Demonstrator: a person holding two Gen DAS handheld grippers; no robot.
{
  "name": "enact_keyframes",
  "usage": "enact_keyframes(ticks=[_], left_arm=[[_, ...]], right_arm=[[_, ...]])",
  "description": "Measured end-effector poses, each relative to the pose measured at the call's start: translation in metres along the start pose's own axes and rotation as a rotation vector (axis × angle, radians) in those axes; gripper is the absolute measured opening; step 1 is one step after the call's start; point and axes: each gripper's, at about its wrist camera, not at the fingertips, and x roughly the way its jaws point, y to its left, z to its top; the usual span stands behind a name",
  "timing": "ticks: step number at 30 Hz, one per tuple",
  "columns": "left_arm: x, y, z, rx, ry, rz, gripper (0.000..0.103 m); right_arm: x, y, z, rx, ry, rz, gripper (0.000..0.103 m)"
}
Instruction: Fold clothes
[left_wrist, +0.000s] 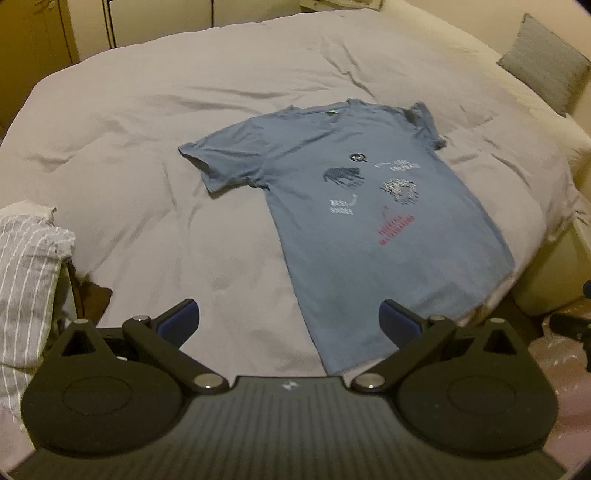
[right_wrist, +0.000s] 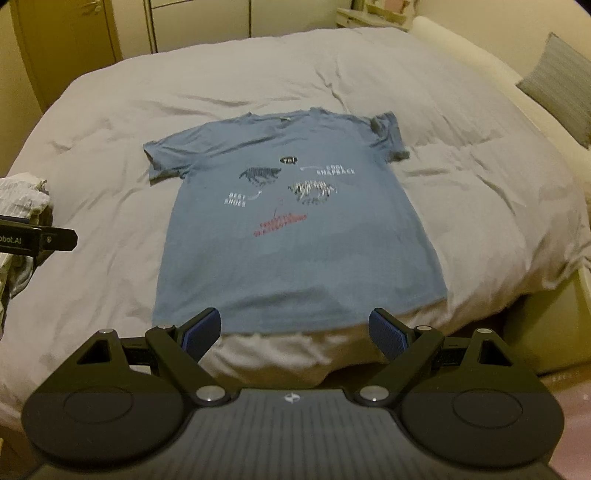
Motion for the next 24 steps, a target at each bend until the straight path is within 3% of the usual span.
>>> enact_keyframes(ticks=[5, 13, 16, 18, 24], left_arm=[[0.025, 0.026, 0.03, 0.027, -0.038, 0.048, 0.102], [0.069, 0.105, 0.087, 0.185, -0.151, 0.083, 0.102], [0.101, 0.14, 0.115, 0.232, -0.166, 0.032, 0.102], [0.129, 0.159, 0.132, 0.255, -0.166, -0.011, 0.101], [0.226, 0.202, 0.181, 0.312, -0.098, -0.139, 0.08]], right_arm=[[0.031, -0.003, 0.032, -0.109, -0.038, 0.039, 0.089], [0.076, 0.061, 0.084, -0.407, -0.116, 0.11, 0.089], [0.101, 0.099, 0.101, -0.502, -0.152, 0.134, 0.082], [0.122, 0.127, 0.112, -0.561, -0.167, 0.15, 0.071], [0.201, 0.2, 0.138, -0.63, -0.163, 0.157, 0.06]])
